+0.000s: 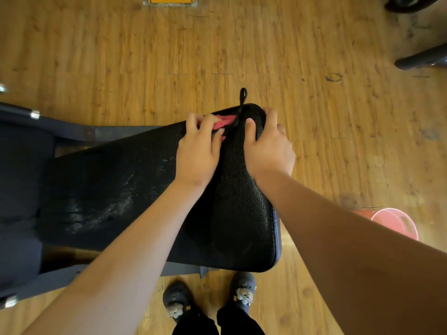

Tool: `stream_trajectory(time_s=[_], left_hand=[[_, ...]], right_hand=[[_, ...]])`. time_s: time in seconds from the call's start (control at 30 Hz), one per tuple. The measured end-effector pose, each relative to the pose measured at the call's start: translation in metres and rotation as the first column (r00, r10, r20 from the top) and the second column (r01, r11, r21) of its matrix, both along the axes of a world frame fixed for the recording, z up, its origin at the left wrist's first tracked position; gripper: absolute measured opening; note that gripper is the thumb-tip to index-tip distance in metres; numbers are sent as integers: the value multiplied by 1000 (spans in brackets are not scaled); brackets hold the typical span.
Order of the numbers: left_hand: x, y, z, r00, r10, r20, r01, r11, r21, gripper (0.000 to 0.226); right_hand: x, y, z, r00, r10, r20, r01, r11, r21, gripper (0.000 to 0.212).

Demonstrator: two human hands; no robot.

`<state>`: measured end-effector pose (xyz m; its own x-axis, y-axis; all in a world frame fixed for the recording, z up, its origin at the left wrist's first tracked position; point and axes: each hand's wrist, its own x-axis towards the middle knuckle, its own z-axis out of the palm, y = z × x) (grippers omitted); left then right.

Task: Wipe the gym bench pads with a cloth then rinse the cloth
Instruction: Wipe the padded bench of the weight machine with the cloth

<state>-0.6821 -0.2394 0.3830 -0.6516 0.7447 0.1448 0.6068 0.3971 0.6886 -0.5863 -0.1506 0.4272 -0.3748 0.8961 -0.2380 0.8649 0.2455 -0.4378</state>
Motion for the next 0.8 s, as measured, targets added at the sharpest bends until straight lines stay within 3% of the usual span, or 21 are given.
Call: stream_trajectory(time_s=[0.07,0.13,0.27,0.4,0.5,0.63,0.8], left_hand=[[4,5,2,994,102,37,-102,995,3,20],[11,8,6,994,95,50,-97,995,36,21],[-2,6,10,973,-219,-72,221,975,35,31],[-44,12,-2,995,-97,-19,95,991,-94,23],[-39,19,7,990,-133,52,135,990,-32,20],[-19,27,17,982,-190,17,188,980,66,23],[-51,32,-5,992,-114,-57,113,993,-35,22]], right_hand=[[0,0,0,1000,1,4,-1,1000,2,49],[-1,-1,0,1000,2,3,-2,1000,-1,48],[-1,0,1,1000,-6,-1,6,1000,-13,47],[0,0,1,1000,5,19,-5,1000,-2,49],[-1,0,0,1000,-3,24,3,1000,-2,49],[-1,-1,0,1000,-9,26,9,1000,2,49],[-1,-1,1,999,2,44,-3,1000,13,50]])
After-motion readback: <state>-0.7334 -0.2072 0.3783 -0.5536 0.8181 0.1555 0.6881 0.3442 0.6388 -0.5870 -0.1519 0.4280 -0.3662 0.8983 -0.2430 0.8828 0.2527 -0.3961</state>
